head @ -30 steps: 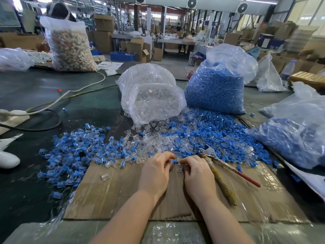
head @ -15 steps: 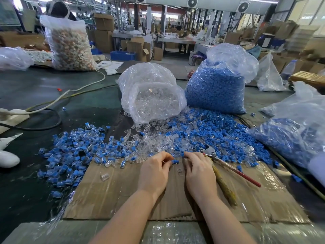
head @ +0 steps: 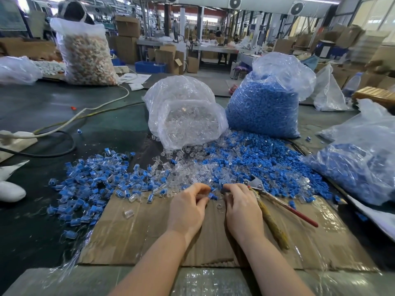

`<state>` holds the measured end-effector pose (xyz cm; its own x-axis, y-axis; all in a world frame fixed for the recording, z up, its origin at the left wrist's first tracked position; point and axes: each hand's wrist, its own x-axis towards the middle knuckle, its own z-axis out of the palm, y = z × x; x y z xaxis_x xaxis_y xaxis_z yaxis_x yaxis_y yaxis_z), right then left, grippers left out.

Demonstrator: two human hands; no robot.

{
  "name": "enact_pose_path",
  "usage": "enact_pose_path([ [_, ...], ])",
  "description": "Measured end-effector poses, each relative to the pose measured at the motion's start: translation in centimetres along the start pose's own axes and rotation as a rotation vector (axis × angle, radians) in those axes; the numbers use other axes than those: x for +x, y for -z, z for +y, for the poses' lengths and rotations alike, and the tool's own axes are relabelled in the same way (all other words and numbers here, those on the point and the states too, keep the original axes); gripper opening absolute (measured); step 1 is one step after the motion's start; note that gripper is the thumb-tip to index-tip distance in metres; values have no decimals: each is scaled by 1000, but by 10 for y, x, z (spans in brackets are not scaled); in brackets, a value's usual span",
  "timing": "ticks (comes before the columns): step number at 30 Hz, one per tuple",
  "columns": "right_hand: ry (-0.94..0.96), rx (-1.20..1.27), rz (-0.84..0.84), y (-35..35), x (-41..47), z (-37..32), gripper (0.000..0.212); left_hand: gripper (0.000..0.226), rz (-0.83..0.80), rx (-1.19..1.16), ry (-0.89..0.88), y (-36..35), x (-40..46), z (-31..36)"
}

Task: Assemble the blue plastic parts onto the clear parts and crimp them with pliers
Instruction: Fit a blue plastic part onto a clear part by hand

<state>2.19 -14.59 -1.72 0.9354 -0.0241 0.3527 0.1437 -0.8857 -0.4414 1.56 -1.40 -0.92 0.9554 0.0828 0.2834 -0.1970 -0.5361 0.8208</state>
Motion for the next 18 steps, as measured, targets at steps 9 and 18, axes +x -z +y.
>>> enact_pose_path([
  [9,6,-96,-37,0,3,-3,30,28,20,5,-10,1,-1,1],
  [18,8,-140,-62,1,3,-4,29,23,-15,-13,-19,2,-2,3],
])
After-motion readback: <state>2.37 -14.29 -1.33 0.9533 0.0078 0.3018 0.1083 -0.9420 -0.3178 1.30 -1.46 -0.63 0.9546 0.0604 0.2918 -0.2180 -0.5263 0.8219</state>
